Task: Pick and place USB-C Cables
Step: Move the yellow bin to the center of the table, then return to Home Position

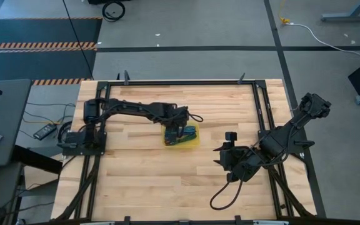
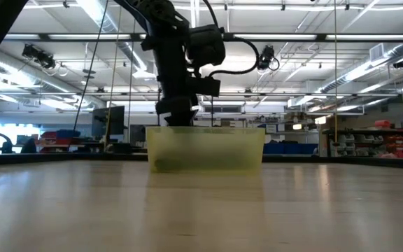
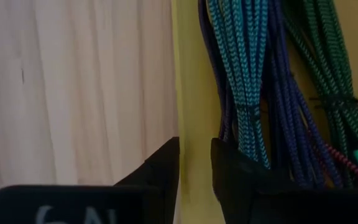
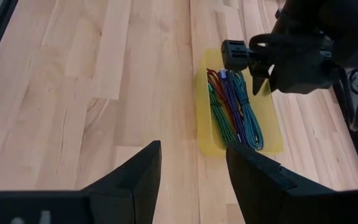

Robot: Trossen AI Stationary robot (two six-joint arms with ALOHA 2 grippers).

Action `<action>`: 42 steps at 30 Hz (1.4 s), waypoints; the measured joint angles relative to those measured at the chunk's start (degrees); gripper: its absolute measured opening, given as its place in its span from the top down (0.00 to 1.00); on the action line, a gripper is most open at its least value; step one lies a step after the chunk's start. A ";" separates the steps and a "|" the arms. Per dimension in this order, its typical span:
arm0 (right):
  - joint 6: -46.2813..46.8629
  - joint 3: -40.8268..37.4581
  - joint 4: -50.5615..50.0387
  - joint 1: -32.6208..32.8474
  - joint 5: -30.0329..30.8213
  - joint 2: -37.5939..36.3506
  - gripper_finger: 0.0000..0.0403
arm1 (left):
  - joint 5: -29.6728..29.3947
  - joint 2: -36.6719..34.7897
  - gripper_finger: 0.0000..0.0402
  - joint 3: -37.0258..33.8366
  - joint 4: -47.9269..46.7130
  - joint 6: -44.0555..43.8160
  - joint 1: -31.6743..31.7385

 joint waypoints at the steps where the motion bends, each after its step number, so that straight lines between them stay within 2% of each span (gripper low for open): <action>1: 0.00 0.00 0.00 0.00 -0.01 0.00 0.53 | 0.01 -0.45 0.75 0.00 -0.16 -0.04 0.00; 11: -1.05 0.00 1.02 0.00 0.10 0.03 0.53 | 2.08 -6.26 0.76 0.01 1.12 -1.83 -0.10; 14: -1.05 0.00 1.11 0.00 0.10 0.07 0.53 | 5.46 -9.12 0.76 0.02 1.60 -1.93 -0.17; 18: -1.35 0.00 1.31 0.00 0.76 0.09 0.53 | 12.96 -14.02 0.76 -0.08 1.78 -3.19 0.20; 21: -4.75 -0.12 2.12 0.00 3.66 0.09 0.53 | 18.24 -18.04 0.77 -1.44 2.37 -4.66 0.52; 24: -10.46 -1.89 7.40 0.51 7.67 -0.13 0.53 | 19.99 -23.33 0.78 -5.95 7.32 -6.13 0.47; 27: -15.25 -3.48 13.35 0.73 8.38 -0.82 0.54 | 20.09 -29.34 0.81 -12.95 14.03 -7.74 0.01; 33: -19.78 -8.41 21.28 -0.25 9.48 -5.31 0.57 | 20.04 -42.55 0.86 -29.48 33.40 -13.90 -1.53; 38: -23.55 -18.33 32.02 -2.86 7.32 -13.46 0.60 | 19.52 -51.33 0.87 -40.95 46.22 -15.97 -3.97; 42: -25.68 -26.87 41.60 -5.25 3.34 -22.86 0.63 | 14.96 -56.20 0.88 -47.57 52.25 -17.02 -5.38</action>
